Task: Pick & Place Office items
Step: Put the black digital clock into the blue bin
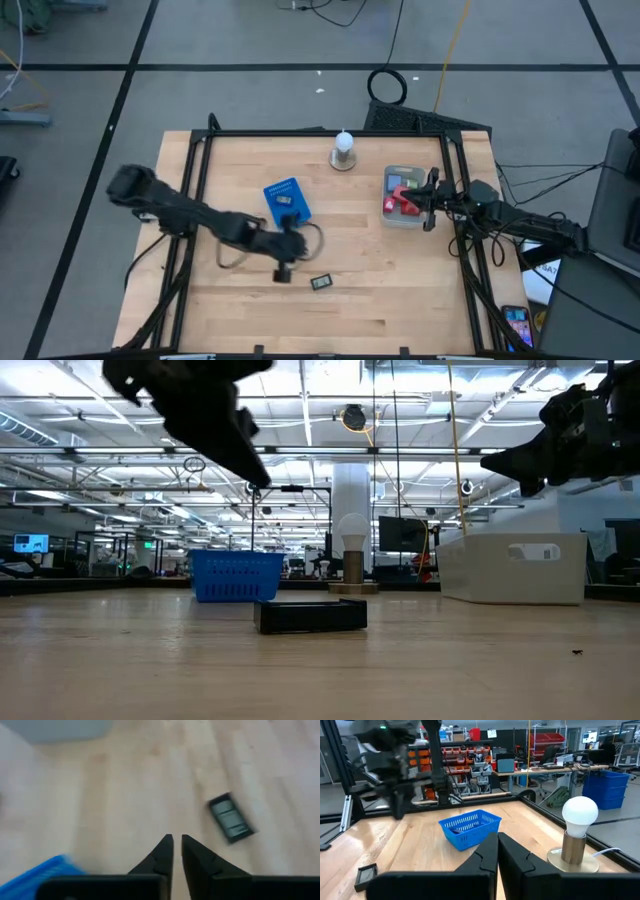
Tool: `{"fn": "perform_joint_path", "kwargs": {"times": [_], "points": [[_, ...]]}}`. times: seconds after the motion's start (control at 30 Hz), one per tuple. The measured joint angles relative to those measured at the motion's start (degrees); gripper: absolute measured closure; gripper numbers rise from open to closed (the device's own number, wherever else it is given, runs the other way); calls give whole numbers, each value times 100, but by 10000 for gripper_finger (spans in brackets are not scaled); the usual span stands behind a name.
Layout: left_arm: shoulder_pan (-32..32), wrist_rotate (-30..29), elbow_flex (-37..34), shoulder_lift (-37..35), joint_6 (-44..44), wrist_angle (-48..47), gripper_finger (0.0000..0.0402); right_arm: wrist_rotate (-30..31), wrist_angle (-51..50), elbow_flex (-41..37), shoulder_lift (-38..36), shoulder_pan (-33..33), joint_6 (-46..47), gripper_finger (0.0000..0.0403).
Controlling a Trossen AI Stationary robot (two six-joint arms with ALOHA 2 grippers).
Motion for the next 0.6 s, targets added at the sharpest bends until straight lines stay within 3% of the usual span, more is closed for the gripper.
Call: {"fn": "perform_joint_path", "kwargs": {"times": [0.13,0.3,0.6], "points": [[-52,438,1024,1044,-767,-471,314,-2,-132,-4,0,1,24,403],[-101,494,2165,2113,-1149,-1469,225,-4,-227,-4,0,1,180,403],[-193,1415,3215,3206,-1219,-1902,76,-3,-328,-4,0,-1,210,403]]}}
